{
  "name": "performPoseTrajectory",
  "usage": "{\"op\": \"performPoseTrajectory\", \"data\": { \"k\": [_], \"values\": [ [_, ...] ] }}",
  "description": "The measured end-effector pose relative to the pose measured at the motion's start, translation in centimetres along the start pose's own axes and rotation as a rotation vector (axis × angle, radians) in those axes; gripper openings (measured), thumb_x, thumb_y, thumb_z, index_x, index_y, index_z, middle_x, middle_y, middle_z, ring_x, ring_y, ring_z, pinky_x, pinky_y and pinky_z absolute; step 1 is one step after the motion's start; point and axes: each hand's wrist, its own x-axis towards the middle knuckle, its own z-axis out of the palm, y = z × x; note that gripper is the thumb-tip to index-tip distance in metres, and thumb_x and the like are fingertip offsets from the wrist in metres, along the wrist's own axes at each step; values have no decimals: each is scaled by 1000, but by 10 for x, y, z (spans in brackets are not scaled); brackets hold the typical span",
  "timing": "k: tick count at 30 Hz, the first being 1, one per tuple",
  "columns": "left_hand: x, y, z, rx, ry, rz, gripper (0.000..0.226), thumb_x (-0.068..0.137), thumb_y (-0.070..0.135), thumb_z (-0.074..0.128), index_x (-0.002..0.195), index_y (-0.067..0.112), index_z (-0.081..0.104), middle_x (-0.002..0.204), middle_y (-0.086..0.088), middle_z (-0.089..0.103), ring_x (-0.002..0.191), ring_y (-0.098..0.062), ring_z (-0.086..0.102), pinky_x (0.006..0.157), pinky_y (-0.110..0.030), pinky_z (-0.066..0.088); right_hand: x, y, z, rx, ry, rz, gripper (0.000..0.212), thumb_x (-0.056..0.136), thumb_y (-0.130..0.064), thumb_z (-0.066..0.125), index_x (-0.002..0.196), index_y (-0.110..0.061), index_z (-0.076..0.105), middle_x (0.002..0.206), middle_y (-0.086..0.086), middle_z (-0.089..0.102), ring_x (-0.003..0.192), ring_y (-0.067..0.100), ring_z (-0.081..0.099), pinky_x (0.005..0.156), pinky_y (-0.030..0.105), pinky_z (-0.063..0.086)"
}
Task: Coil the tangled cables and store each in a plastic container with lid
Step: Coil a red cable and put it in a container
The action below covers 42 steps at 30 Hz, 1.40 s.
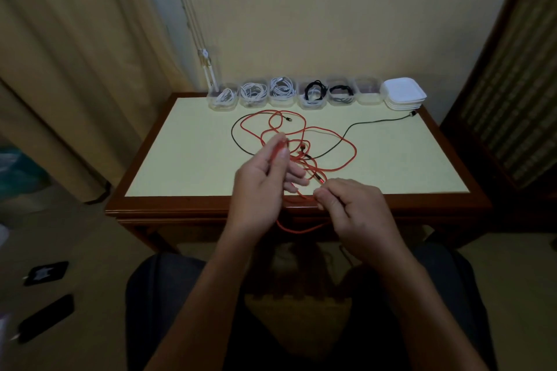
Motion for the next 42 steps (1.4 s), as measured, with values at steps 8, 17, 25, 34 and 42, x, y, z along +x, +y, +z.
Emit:
{"op": "performPoseTrajectory", "data": {
  "k": [8,17,25,34,42],
  "values": [
    [-2,-11,16,-51,-145,-126,31,104,29,52,132,24,65,61,5,47,55,-7,42,53,-20,37,11,-12,-6,217,215,30,26,98,-35,63,79,-19,67,68,-11,61,66,6,56,59,21,40],
    [7,-3,7,-740,-205,-315,47,83,15,64,128,0,60,50,9,38,34,1,20,37,-16,12,9,-3,-4,333,241,205,19,89,-32,76,93,-25,59,65,-6,54,59,4,51,54,17,40],
    [8,-6,7,-885,-230,-408,38,88,26,60,119,4,65,45,9,26,30,-2,21,31,-14,16,14,-7,-3,491,81,176,14,95,-43,65,95,-30,69,74,-10,72,65,4,64,61,22,49],
    [6,-7,8,-472,-140,-275,34,96,30,60,117,4,70,51,7,30,41,-4,25,37,-16,24,21,-10,10,300,206,121,37,101,-39,59,65,-36,49,53,-10,51,52,6,46,51,22,34],
    [21,-5,-25,-831,5,-362,29,84,23,70,109,9,70,49,9,23,35,-3,19,31,-14,15,24,16,7,233,111,92,12,99,-26,64,90,-20,70,73,-10,63,68,6,56,61,23,41]
  ]
}}
